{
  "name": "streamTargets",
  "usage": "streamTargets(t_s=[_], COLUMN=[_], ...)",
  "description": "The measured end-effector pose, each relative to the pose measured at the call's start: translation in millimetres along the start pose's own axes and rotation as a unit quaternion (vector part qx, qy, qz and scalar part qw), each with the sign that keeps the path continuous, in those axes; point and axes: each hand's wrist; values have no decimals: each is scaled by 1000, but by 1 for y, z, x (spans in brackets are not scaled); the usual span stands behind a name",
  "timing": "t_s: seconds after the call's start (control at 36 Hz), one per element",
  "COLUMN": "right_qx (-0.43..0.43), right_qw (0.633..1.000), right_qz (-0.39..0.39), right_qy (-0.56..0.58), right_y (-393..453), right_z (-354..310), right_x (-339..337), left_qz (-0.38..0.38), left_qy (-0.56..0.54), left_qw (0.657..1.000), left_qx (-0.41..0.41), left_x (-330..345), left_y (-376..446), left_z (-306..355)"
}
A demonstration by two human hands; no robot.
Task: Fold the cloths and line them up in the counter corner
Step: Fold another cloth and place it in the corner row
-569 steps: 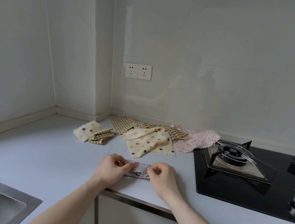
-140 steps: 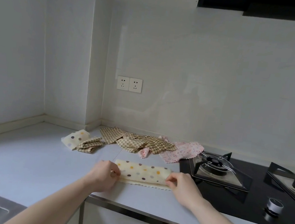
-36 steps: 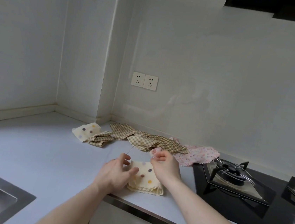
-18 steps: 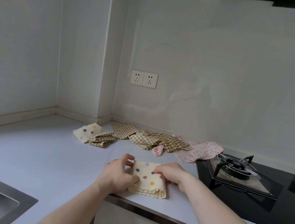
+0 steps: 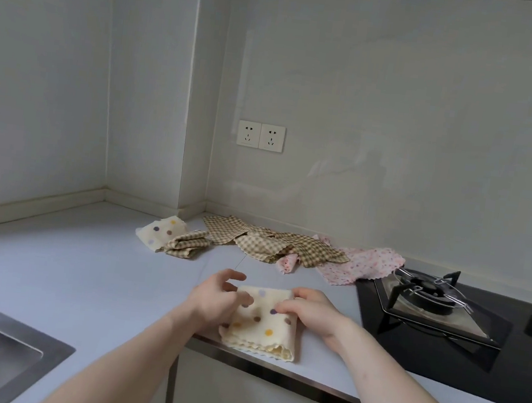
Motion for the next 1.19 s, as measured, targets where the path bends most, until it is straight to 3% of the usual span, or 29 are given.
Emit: streamTargets(t_s=[0.31, 0.5, 0.72, 0.86, 1.19], right_qx=[-27, -67, -120, -157, -209], right_qw=[1000, 995, 987, 975, 956], right_qz=[-8, -4, 102, 156, 204], right_qy=[0, 74, 15, 36, -1], right_y=[0, -4, -6, -9, -3], right_z=[2, 9, 19, 22, 30], right_x=[3, 3, 10, 8, 14], left_qz=[3, 16, 75, 87, 85], left_qy=[80, 82, 26, 9, -2], left_qw=[997, 996, 994, 993, 989], left_qx=[12, 29, 70, 83, 119], left_x=[-2, 1, 1, 2, 4], left_y=[1, 0, -9, -10, -5], left_z=[-4, -2, 2, 3, -4])
Point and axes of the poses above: each hand's wrist, its own y-axis towards the middle knuckle, its own x-axis out of the palm, z = x × y, and after that the axes turned 6 degrees about y, right-handed
